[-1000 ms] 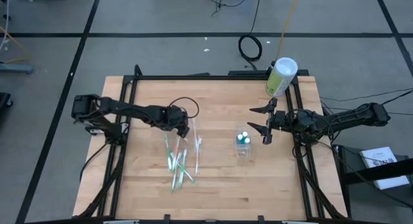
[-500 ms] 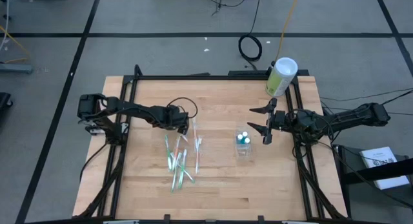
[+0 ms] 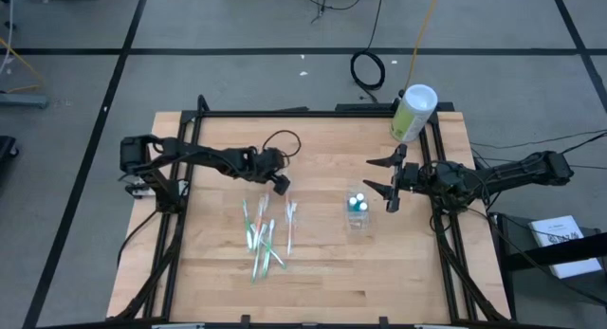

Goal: Pick & Place toothbrushing station
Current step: Put the orange toothbrush into the top of the transparent organizer

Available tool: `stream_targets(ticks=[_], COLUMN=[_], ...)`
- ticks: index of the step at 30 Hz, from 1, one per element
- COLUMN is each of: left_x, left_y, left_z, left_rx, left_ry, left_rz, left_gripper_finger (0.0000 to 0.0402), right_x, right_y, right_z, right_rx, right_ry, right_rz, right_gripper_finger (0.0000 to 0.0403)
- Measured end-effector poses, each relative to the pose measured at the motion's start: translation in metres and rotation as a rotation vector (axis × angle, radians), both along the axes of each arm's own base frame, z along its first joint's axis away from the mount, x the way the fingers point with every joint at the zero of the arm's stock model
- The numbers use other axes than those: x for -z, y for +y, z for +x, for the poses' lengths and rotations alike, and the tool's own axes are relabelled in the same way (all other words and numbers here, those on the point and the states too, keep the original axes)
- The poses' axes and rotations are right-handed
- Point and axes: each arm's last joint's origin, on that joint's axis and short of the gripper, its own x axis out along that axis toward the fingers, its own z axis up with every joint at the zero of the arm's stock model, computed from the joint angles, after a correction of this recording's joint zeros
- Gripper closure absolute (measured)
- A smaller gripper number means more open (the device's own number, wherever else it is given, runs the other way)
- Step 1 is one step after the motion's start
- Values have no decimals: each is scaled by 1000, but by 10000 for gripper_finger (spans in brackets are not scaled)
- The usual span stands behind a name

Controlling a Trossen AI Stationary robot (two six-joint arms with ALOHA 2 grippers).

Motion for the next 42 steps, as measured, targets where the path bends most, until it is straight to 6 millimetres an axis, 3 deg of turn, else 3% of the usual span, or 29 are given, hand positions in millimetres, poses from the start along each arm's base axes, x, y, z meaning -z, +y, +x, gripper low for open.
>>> stream_targets(ticks=[4,8,16,21,29,35,38,42], left_x=[-8,-10,-3,4,23,20,16,15], left_y=[-3,-13,-44,-58,-62,-59,-59,-59], left_z=[9,6,-12,-12,-4,-4,-5,-5], left_rx=[137,179,-94,-152,-170,-187,-190,-190], left_ry=[-87,20,231,267,282,270,253,248], left_rz=[32,-14,-185,-83,-88,-98,-100,-101], left_gripper_finger=[37,37,37,37,37,38,57,110], right_x=[0,0,0,0,0,1,0,0], right_y=[0,0,0,0,0,0,0,0], right_z=[0,0,0,0,0,0,0,0], right_rx=[0,0,0,0,0,-1,-1,-2], right_ry=[0,1,1,2,1,6,3,-1], right_rz=[1,1,0,-1,1,1,4,13], right_gripper_finger=[149,149,149,149,149,149,149,149])
